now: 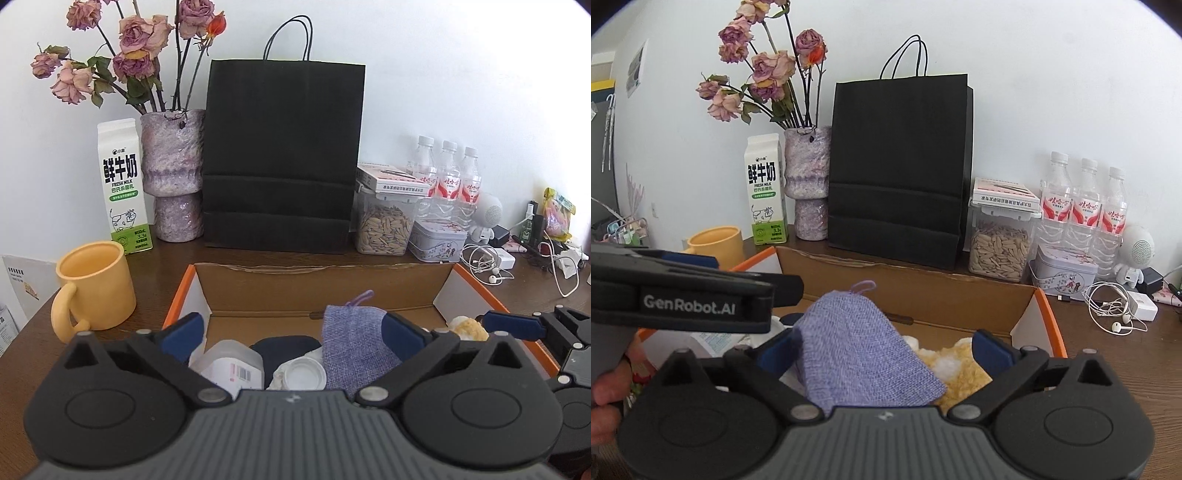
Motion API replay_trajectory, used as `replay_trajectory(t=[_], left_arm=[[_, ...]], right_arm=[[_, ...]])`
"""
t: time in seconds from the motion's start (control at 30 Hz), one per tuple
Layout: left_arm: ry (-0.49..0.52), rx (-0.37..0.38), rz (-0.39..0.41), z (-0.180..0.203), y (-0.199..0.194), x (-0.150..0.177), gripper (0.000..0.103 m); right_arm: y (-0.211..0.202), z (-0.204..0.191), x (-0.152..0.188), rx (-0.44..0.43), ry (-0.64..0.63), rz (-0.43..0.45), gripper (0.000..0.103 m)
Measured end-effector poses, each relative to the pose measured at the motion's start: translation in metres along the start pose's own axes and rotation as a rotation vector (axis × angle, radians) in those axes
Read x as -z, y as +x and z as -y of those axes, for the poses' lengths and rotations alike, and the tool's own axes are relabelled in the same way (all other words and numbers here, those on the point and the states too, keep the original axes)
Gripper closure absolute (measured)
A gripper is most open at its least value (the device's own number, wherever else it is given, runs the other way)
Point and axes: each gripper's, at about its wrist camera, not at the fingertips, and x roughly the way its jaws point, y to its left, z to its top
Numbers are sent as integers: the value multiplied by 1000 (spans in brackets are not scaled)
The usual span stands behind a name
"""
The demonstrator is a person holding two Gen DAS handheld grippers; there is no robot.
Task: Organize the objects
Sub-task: 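Open the left gripper over the box while the right gripper releases the purple pouch, then move both grippers back toward the flower ornament and remaining caps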
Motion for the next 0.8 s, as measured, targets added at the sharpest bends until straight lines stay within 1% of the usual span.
replay_trajectory(t=[0.13, 0.4, 0.6, 0.8], left_arm=[[-12, -3, -14, -2, 1, -1, 0], [-12, 1, -2, 1, -8, -2, 0], [-32, -5, 13, -2, -32, 4, 0], [-63, -39, -4, -15, -58, 18, 0]], right_arm=[[-1, -1, 0, -6, 2, -5, 2], [-8, -1, -2, 5, 8, 11, 2], [-29, -6, 3, 20, 6, 34, 2], [-57, -10, 14, 35, 33, 39, 2]])
